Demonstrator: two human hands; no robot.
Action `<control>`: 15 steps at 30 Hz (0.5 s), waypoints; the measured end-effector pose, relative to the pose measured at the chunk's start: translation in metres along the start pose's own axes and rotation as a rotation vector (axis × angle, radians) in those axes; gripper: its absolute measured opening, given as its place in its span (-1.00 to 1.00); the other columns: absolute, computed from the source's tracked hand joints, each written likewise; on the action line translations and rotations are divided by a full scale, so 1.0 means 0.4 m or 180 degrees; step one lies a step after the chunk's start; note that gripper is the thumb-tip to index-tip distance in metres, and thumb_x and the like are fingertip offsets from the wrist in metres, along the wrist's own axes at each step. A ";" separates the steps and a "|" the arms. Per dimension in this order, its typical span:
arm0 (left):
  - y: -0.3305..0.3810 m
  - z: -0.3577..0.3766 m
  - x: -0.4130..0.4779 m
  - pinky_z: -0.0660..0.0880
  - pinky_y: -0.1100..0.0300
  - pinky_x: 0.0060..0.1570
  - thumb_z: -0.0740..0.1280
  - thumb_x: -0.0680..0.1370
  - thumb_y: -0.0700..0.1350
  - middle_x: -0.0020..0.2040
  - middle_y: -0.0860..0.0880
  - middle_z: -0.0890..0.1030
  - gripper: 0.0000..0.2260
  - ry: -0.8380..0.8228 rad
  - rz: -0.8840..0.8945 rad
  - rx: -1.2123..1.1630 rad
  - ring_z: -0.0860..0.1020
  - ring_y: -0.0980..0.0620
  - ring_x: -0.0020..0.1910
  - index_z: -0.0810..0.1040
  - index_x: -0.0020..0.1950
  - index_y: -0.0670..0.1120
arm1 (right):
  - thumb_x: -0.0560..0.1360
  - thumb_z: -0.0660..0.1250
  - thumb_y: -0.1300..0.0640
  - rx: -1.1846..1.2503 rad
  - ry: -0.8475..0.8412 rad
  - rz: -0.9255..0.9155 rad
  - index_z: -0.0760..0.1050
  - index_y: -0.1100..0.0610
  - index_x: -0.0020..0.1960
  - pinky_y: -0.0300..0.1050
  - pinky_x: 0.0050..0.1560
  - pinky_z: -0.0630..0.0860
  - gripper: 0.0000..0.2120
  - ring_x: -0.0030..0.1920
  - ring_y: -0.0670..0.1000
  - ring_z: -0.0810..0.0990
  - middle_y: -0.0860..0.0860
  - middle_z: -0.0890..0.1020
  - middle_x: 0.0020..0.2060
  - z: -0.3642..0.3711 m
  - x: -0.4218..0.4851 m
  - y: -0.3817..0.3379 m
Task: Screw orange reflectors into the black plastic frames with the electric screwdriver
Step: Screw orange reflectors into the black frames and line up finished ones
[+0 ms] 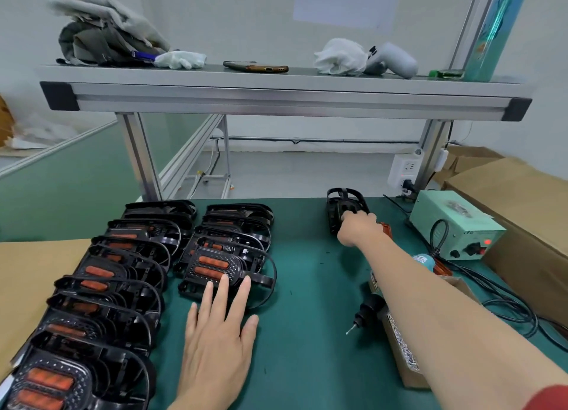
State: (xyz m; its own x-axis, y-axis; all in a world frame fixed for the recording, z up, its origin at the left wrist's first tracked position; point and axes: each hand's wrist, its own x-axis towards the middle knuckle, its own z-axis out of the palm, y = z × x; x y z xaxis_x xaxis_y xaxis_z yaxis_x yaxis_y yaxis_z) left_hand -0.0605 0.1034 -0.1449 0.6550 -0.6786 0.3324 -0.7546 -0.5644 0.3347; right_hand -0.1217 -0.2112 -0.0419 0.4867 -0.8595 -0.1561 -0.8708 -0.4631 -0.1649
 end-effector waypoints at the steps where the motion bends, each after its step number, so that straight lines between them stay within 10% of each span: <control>1: 0.000 0.001 0.001 -0.21 0.03 0.57 -0.21 0.62 0.28 0.59 0.15 -0.30 -0.51 -0.0002 0.0012 0.0019 -0.35 0.12 0.56 -0.36 0.50 0.36 | 0.55 0.19 0.17 -0.0019 -0.0015 -0.0012 0.23 0.07 0.53 0.14 0.40 0.31 -0.45 0.46 0.23 0.22 0.15 0.31 0.45 0.000 0.008 0.007; 15: -0.002 -0.001 0.004 -0.24 0.09 0.54 -0.14 0.62 0.24 0.56 0.23 -0.24 -0.46 0.0077 0.0011 -0.0148 -0.29 0.15 0.57 -0.35 0.52 0.31 | 0.45 0.17 0.25 -0.0213 0.0077 -0.0271 0.33 0.14 0.31 0.05 0.14 0.41 -0.58 0.31 0.21 0.36 0.20 0.50 0.23 0.008 0.031 0.036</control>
State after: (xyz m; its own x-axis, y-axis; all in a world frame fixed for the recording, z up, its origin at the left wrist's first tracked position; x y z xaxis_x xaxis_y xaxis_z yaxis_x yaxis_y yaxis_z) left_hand -0.0588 0.1027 -0.1444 0.6536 -0.6685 0.3547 -0.7545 -0.5393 0.3739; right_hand -0.1280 -0.2276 -0.0492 0.5579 -0.8211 -0.1206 -0.8295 -0.5473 -0.1109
